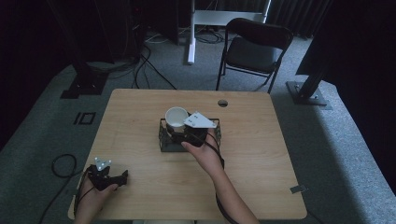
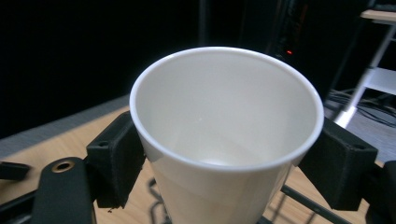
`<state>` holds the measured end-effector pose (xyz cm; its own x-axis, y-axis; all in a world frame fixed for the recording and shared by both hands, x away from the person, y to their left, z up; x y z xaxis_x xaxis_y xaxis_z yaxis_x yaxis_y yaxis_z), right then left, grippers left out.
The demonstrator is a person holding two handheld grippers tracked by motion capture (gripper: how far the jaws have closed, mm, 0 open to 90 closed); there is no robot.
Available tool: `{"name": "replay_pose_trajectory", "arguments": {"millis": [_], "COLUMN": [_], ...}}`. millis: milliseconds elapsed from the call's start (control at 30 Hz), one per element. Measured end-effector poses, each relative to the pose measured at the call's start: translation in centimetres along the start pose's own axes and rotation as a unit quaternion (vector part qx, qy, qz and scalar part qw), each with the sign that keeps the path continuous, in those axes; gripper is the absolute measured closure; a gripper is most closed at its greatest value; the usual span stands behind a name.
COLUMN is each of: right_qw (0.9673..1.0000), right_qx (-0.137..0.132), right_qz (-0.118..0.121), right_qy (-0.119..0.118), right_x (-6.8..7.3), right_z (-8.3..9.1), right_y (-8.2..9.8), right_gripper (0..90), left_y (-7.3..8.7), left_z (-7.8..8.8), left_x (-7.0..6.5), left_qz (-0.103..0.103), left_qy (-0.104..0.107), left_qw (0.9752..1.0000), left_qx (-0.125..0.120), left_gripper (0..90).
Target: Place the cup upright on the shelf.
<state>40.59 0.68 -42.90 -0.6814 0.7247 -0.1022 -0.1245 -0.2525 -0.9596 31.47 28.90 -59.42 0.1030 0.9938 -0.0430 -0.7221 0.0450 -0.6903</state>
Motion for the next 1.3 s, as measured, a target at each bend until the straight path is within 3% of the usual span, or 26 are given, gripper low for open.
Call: {"name": "replay_pose_trajectory", "arguments": {"millis": [67,333,367,500,933,1300], "right_qw": [0.9998,0.9977,0.9969,0.9972,0.9939,0.9944], "right_qx": [0.004,0.032,0.042,0.046,0.079,0.069], "right_qz": [-0.004,-0.02,-0.027,-0.028,-0.041,-0.047], "right_qy": [0.02,0.056,0.06,0.052,0.065,0.064], "right_x": [-0.6,-1.9,-2.2,-2.2,-3.0,-3.1], "right_z": [-0.5,-1.9,-2.3,-2.6,-3.3,-3.4], "right_y": [0.3,2.2,3.0,3.8,6.5,6.7], "right_gripper": [20.3,20.4,20.3,20.3,20.3,19.7], "left_y": [0.0,0.0,0.0,0.0,0.0,0.0], "left_z": [0.0,0.0,0.0,0.0,0.0,0.0], "left_x": [0.0,0.0,0.0,0.0,0.0,0.0], "left_qz": [0.0,0.0,0.001,-0.001,-0.001,-0.001], "left_qy": [0.0,0.0,0.0,0.0,0.0,0.0], "left_qw": [1.0,1.0,1.0,1.0,1.0,1.0], "left_qx": [0.0,0.0,0.0,0.001,0.001,0.001], "left_gripper": [2.0,2.0,2.0,2.0,2.0,2.0]}}
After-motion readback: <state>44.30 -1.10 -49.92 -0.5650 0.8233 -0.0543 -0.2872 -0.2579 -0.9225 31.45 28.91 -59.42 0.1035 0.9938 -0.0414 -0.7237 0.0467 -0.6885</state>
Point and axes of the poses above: each handheld gripper's, and its own axes: z roughly backward along the jaws, y roughly out of its underside, x roughly to its left, the point moved 6 cm from there along -z, roughly forward along the jaws, and after that the axes turned 4 degrees about z, right-handed, at the moved point
